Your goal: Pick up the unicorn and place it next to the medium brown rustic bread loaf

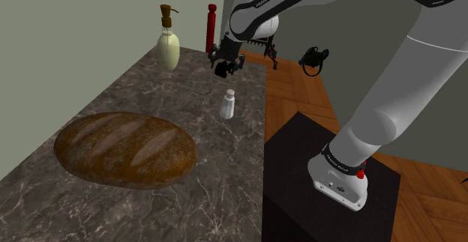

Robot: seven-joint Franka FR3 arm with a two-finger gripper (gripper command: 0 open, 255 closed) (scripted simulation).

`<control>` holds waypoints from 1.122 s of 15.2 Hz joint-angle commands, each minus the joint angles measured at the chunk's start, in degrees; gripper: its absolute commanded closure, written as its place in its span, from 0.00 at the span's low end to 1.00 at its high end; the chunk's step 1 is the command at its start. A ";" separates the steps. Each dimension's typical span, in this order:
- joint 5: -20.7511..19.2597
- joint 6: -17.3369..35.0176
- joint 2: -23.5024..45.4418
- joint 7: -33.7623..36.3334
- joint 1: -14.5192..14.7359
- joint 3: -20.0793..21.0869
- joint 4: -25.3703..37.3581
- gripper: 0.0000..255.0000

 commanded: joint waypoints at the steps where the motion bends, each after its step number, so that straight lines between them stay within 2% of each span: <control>1: 0.00 0.01 0.01 0.00 0.00 0.00 0.00 0.00; 2: 0.00 0.01 0.01 0.00 0.00 0.00 0.00 1.00; 11: 0.00 0.01 0.01 0.00 0.00 0.00 0.00 1.00; 17: 0.07 -4.44 -2.93 0.27 -0.12 -0.04 1.54 1.00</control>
